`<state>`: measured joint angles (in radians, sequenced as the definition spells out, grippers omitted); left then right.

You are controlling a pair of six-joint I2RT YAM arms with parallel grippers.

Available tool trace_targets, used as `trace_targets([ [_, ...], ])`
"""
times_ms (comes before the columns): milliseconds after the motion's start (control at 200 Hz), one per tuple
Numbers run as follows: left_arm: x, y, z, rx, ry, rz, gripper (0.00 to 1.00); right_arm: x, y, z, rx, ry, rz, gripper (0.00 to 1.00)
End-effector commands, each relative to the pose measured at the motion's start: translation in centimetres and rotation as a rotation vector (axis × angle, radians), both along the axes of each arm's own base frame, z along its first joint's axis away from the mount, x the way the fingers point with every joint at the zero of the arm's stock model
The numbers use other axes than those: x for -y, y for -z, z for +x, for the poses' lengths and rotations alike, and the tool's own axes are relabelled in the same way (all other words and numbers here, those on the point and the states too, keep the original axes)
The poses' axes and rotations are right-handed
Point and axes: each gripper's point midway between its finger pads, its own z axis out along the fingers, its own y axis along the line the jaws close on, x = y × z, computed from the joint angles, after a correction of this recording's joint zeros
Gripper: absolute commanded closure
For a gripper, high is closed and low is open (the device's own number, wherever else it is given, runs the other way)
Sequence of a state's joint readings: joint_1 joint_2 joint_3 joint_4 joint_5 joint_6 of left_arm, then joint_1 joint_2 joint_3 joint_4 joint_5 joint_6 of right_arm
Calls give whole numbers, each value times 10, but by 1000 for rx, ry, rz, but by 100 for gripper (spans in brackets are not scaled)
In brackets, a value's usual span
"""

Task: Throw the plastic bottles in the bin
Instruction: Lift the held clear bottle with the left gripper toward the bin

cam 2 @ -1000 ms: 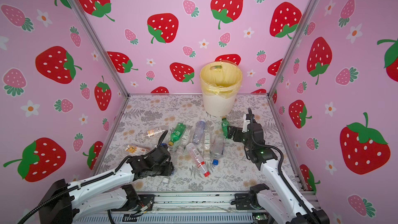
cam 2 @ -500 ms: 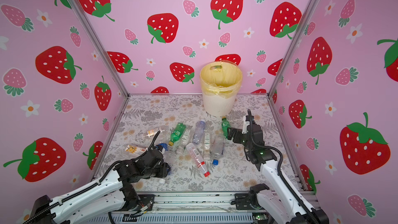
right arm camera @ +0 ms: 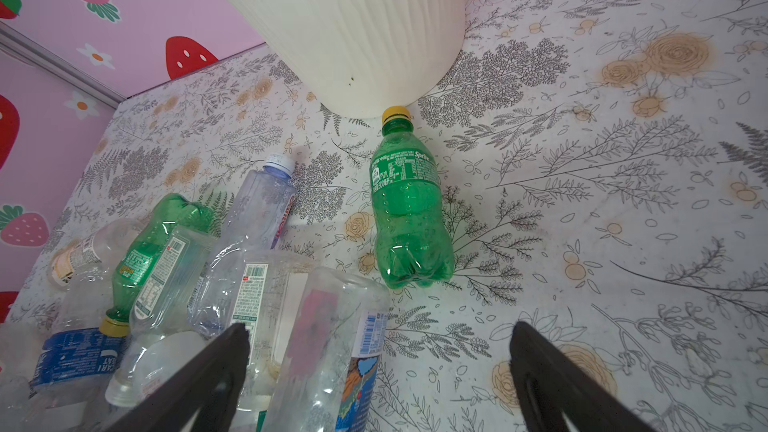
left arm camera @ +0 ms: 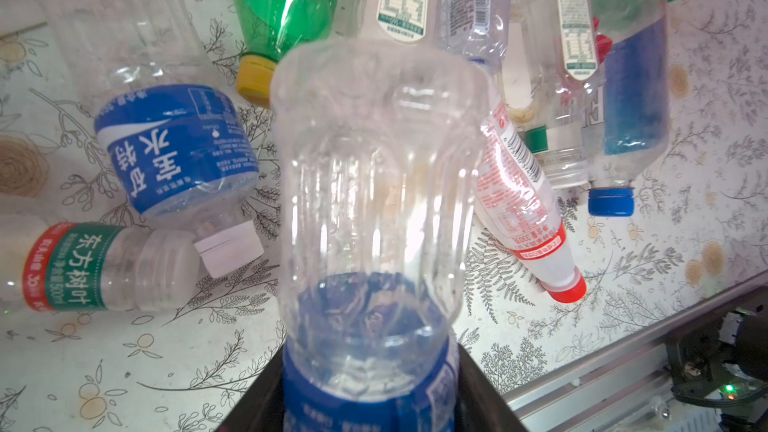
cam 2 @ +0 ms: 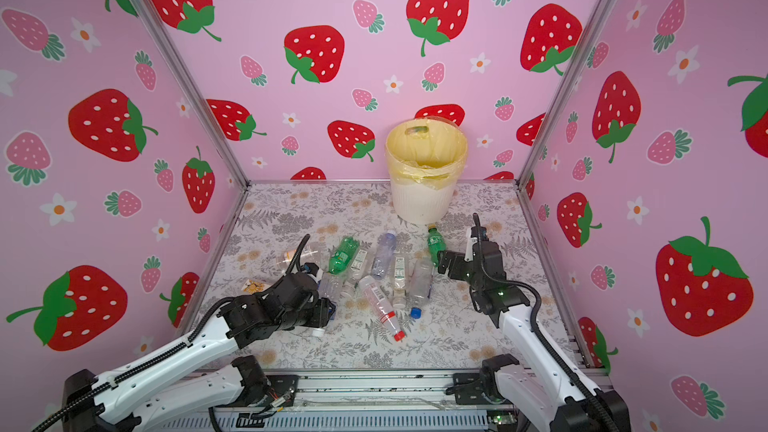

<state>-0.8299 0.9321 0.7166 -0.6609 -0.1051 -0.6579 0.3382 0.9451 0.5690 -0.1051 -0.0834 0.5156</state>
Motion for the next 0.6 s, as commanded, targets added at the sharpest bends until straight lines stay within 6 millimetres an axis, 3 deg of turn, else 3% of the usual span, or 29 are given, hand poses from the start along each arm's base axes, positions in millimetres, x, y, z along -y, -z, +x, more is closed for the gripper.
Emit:
trace_targets([
  [0,11,-37,23,114,2,-18,42,0,2,0,1,0,-5,1],
  [325,43,-85,74,229,17,-68,41,2,8,-1,-10,4,-13,1],
  [595,50,-127,122,328,6,-126,41,9,17,-2,-22,38,-40,1],
])
